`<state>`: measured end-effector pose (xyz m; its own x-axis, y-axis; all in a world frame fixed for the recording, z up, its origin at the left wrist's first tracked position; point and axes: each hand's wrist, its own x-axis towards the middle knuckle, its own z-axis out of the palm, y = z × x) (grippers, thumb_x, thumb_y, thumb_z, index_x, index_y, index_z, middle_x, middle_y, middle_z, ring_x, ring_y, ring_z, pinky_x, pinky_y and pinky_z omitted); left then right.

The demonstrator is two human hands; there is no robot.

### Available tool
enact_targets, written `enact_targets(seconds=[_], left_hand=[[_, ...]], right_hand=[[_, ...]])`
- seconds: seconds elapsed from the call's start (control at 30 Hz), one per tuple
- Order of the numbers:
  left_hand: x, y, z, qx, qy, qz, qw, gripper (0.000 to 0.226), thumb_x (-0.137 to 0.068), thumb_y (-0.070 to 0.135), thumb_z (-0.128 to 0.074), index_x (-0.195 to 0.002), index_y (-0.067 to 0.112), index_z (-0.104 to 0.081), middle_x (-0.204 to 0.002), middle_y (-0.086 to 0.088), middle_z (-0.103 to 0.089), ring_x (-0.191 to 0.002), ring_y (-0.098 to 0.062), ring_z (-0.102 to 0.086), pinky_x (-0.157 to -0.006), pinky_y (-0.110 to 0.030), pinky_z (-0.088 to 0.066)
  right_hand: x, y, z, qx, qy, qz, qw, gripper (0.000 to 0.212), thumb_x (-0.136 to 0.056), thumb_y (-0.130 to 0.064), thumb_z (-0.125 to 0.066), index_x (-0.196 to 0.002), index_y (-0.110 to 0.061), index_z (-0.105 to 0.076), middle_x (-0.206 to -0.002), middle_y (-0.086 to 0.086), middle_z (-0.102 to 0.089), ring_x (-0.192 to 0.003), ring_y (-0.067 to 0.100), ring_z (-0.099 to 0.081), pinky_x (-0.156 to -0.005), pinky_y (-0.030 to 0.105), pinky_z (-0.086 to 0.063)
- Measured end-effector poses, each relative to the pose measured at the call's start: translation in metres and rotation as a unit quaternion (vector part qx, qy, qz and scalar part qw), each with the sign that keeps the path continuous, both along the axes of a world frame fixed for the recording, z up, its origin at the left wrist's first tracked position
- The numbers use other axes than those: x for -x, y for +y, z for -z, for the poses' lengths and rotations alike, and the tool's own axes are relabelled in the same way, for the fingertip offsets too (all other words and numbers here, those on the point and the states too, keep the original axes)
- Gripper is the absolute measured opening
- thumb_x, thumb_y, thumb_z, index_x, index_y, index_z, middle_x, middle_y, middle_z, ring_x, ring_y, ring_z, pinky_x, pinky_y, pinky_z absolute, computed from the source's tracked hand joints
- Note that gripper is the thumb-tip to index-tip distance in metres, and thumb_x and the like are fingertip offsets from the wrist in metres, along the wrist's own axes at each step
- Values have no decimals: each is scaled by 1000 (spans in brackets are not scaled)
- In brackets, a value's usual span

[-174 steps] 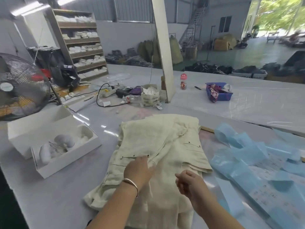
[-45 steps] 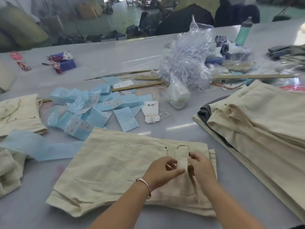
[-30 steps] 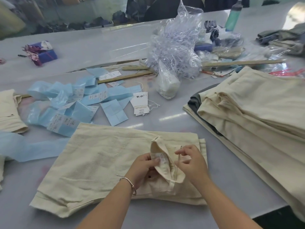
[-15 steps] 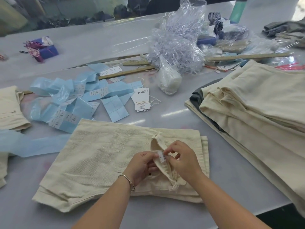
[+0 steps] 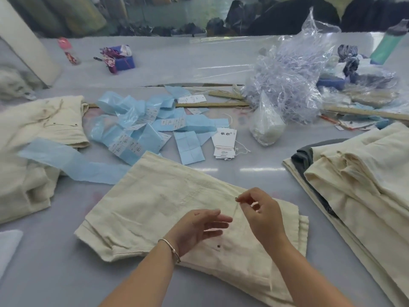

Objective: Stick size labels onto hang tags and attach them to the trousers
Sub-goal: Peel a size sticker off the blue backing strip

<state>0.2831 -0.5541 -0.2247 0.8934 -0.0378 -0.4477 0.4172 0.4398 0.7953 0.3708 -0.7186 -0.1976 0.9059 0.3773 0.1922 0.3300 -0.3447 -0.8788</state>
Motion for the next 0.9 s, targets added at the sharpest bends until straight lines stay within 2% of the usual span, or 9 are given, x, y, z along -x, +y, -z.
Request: enact_targets(seconds=[0.17,0.27,0.37,0.5,0.67,0.7,0.8,0.83,0.9], left_hand=[[52,79,-9,-50,-2,-208,977,27,-70,37,-81,-86,15,-79,-102,-9,-74,-89,-15,-69,-74,-24,-54],[83,134,-7,-88,21,-335,938,26,-71,38,-75,-82,15,-78,-95,-7,-75,-81,-13,-68,-75,-26,-50],[101,191,0,-94,48,-423,900,14,-85,22,-68,-79,13,-76,-87,-5,-74,-76,-14,-66,-71,-27,-48],[97,253,14,-120,65,-417,899,11,-86,15,-69,-79,10,-75,-84,-7,-73,-72,-12,-67,-65,-25,-52],[66,303,36,-190,92,-379,901,9,-82,11,-76,-89,10,-69,-77,-7,-70,-68,-15,-64,-59,-23,-51],[63,310,40,-238,108,-396,880,12,-82,13,-76,-89,12,-66,-76,-6,-70,-71,-20,-66,-62,-27,-53],[67,329,47,-357,177,-507,764,30,-79,22,-78,-92,17,-51,-79,-7,-64,-72,-26,-66,-67,-38,-51],[68,334,47,-359,172,-528,750,35,-79,23,-77,-96,17,-47,-78,-6,-62,-66,-24,-67,-63,-36,-50],[67,346,47,-342,154,-524,764,36,-82,22,-75,-100,22,-44,-71,-6,-60,-50,-18,-64,-53,-31,-47]], right_hand=[[-3,79,1,42,59,-119,990,24,-78,2,-62,-77,-20,-70,-68,-8,-66,-61,4,-56,-59,19,-42],[3,139,9,69,75,-170,980,17,-79,-4,-67,-79,-21,-68,-69,-6,-65,-66,9,-57,-62,19,-41],[6,201,15,95,79,-192,974,12,-80,-13,-71,-76,-22,-65,-72,-6,-66,-69,11,-59,-62,15,-41],[-9,286,19,103,59,-146,982,7,-83,-13,-69,-86,-18,-64,-84,-5,-68,-79,13,-61,-69,23,-43],[-48,373,23,163,73,-117,977,38,-86,-17,-67,-121,-17,-54,-121,-2,-61,-105,15,-57,-88,27,-44],[-54,385,26,187,72,-116,973,48,-85,-20,-69,-129,-16,-50,-128,-1,-57,-114,17,-54,-94,31,-43],[-62,413,30,253,66,-133,956,73,-80,-28,-74,-142,-19,-37,-136,0,-50,-125,22,-46,-100,41,-42],[-62,420,31,280,55,-137,949,76,-78,-30,-75,-142,-20,-36,-132,1,-52,-123,23,-47,-98,43,-43],[-62,435,36,329,24,-133,934,68,-78,-30,-74,-137,-21,-41,-115,1,-60,-111,24,-54,-95,44,-43]])
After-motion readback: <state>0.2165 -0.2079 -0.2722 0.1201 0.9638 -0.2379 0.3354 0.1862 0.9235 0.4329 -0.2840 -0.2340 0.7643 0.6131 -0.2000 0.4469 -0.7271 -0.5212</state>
